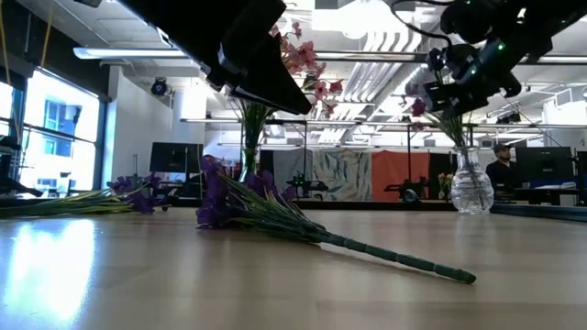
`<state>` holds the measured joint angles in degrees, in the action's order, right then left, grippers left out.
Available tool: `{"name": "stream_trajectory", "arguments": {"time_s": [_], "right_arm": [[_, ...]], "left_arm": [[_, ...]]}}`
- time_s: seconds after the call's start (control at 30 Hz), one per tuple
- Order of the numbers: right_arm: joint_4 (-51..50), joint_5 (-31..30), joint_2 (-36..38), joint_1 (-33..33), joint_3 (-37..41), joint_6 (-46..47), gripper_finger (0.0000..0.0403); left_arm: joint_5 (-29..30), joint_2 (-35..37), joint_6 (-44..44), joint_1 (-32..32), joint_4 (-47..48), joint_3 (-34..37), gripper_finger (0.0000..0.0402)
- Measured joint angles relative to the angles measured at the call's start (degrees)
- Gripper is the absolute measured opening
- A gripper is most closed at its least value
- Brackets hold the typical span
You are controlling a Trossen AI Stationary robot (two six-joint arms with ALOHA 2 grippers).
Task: Sort flowers into vase by color
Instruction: Put the right black flowers into the transparent vase
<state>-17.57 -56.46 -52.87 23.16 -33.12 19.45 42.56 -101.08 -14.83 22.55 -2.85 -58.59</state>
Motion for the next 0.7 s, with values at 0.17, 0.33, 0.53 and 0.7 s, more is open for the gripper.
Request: {"name": "stream_trajectory", "arguments": {"time_s": [0.17,0.33,0.53,0.7], "right_arm": [[-3.02,4.27,2.12,2.55,-0.45,-0.31,0.0079],[-10.00,4.11,4.10,3.10,-3.22,-0.28,0.0172],[-22.25,4.71,6.30,1.17,-9.14,2.82,0.0221],[-33.06,4.97,6.32,-1.84,-15.09,6.74,0.0217]], "left_arm": [[0.01,0.00,0.00,0.00,-0.03,0.00,0.0097],[0.01,0.00,-0.12,0.00,-0.09,0.00,0.0097],[0.01,0.00,-0.15,0.00,-0.09,0.00,0.0097],[0.01,0.02,-0.14,0.15,-0.05,0.00,0.0097]]}}
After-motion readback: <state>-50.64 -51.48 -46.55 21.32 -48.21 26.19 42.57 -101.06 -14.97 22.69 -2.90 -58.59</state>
